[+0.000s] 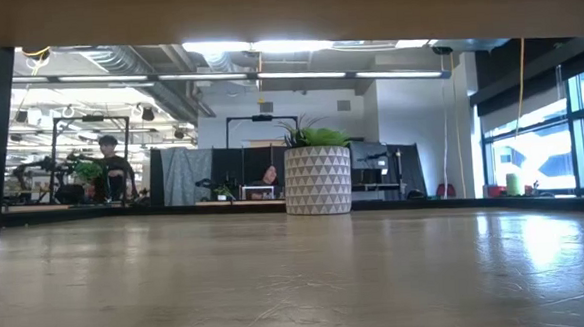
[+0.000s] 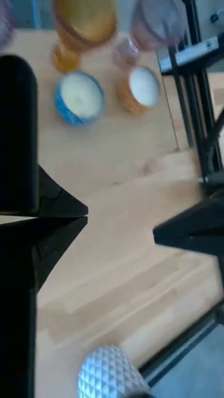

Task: Pick & Place candle stick holders
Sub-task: Return to Home Position

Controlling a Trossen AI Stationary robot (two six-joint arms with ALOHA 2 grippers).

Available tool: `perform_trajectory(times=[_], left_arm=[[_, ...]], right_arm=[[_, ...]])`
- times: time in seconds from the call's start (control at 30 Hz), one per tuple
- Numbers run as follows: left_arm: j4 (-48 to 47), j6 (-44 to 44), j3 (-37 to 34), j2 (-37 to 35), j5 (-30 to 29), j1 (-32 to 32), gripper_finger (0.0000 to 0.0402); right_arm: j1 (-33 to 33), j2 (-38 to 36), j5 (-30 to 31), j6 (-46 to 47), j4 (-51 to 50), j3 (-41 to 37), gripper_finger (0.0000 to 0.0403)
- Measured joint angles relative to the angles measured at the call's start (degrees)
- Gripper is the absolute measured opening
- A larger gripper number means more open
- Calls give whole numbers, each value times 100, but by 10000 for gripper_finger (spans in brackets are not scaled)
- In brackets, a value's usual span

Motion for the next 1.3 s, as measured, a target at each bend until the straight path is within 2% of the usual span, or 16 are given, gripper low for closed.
perform_trajectory(times=[0.23,0.4,0.53,0.63,0.8,0.93,1.13,1.3], left_arm=[[-527,371,0,-605,180,546,2],[-556,488,-112,-1106,185,772,2],[-380,407,-717,-1594,181,885,2],[222,245,-1584,-2054,214,910,2],[2120,-290,-3680,-3099,419,910,2],[3874,-888,-5512,-4045,415,1022,2],[7274,-1327,-7918,-5162,328,1324,2],[9595,-1454,-9229,-5435,-59,1681,2]], right_arm=[[-601,-60,-305,-645,296,-2,0],[-831,-65,-329,-855,455,-2,0],[-961,-118,-329,-1000,419,-13,0],[-1072,-262,-364,-1184,430,-140,0],[-1351,-508,-700,-1579,688,-530,0],[-1631,-1033,-1186,-1859,1159,-1278,0],[-2083,-2360,-1877,-2037,2704,-3278,0],[-2683,-3834,-2676,-2081,4289,-5244,0]])
